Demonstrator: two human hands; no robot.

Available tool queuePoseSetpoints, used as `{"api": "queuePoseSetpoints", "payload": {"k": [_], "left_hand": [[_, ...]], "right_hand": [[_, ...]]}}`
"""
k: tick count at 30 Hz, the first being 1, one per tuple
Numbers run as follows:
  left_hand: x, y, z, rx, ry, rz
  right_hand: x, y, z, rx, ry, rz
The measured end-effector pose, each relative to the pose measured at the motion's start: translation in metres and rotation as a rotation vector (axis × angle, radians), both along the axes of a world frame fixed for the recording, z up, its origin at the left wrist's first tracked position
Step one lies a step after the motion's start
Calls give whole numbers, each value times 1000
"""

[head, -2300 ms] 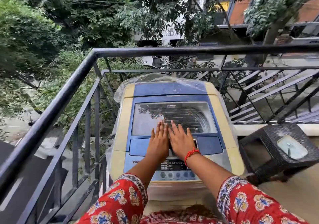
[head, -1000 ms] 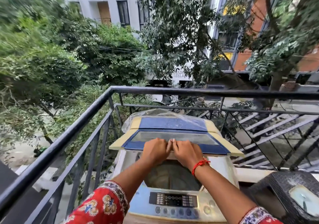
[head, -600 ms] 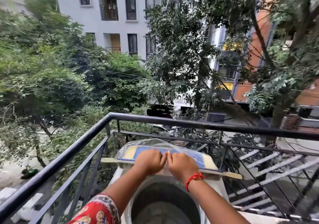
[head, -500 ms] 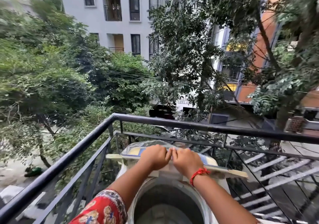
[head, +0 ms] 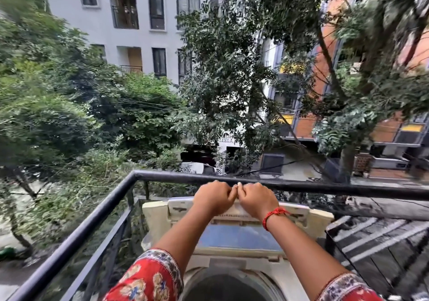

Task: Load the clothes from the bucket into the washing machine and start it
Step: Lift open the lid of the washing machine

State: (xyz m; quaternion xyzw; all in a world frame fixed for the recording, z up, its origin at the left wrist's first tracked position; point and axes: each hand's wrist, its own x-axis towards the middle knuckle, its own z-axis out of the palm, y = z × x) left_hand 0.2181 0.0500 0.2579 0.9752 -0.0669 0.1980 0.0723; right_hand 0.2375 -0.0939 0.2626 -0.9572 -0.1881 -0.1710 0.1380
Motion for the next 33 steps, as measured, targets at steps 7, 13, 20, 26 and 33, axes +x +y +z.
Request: {"api": "queuePoseSetpoints", "payload": {"k": [7, 13, 20, 26, 33], "left_hand": [[49, 10, 7, -36, 4, -12], [82, 18, 9, -67, 42, -7], [116, 26, 6, -106, 107, -23], [141, 31, 4, -123, 177, -21], [148, 32, 5, -159, 270, -47]], "right_hand": [[49, 13, 7, -1, 40, -5], [85, 22, 11, 15, 80, -25], [118, 29, 9, -2, 151, -14], [138, 34, 8, -1, 182, -39], [137, 35, 8, 13, 157, -10]]}}
